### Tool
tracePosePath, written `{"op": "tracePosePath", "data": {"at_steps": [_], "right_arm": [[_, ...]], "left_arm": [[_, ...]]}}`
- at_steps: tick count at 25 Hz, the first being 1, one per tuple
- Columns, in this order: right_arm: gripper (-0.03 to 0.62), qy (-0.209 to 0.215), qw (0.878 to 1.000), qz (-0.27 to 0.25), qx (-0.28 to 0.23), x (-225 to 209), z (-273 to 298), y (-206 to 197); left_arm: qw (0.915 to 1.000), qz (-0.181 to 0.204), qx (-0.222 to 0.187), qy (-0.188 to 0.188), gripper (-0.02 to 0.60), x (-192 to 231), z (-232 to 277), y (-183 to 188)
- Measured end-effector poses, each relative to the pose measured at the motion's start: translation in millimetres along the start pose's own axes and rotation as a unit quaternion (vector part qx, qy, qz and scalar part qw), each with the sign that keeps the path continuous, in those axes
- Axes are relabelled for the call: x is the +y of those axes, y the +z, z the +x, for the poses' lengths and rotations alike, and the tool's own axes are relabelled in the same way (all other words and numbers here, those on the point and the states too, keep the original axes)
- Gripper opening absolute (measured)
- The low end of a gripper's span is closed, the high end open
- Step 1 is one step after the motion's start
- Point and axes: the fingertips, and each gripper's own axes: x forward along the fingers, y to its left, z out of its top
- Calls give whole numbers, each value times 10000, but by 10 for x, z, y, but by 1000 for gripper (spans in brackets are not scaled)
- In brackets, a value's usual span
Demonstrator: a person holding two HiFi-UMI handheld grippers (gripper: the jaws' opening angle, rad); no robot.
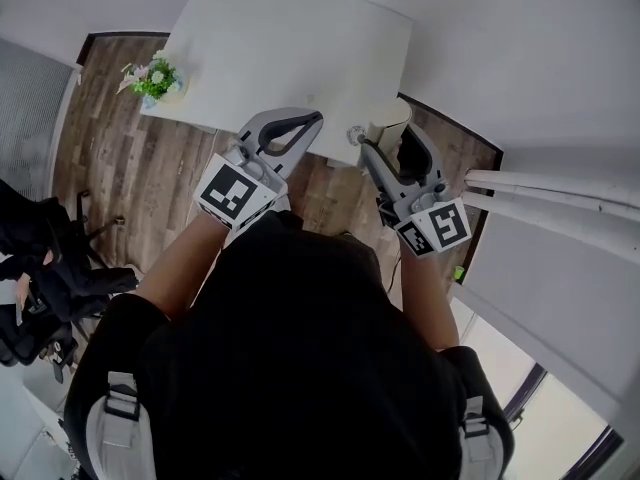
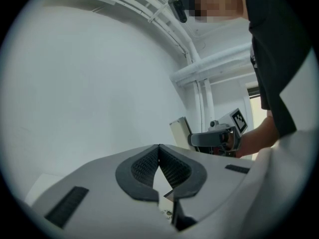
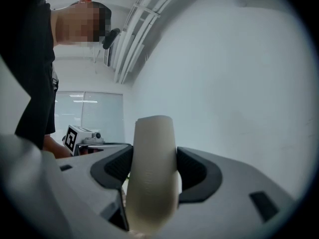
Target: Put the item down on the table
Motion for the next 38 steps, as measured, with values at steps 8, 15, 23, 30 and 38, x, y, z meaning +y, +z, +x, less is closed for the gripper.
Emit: {"op": "tracePosePath", "data": {"at_steps": [8, 15, 23, 30, 38], "right_arm": [[278, -355, 9993, 75, 122, -64, 197, -161], [278, -541, 9984, 102, 95, -581, 301, -158], [278, -387, 9991, 92, 150, -1061, 435, -176], [278, -254, 9980, 55, 577, -1689, 702, -393], [278, -104, 9913, -2, 1309, -2140, 909, -773]], "left_arm": [[9995, -108, 67, -281, -6, 253, 32, -140], [9988, 1, 40, -490, -6, 325, 519, -174], [9992, 94, 55, -397, -6, 449, 941, -209], [9997, 43, 91, -211, -6, 658, 1450, -349], [9998, -170, 88, -52, -6, 789, 1848, -525]]}}
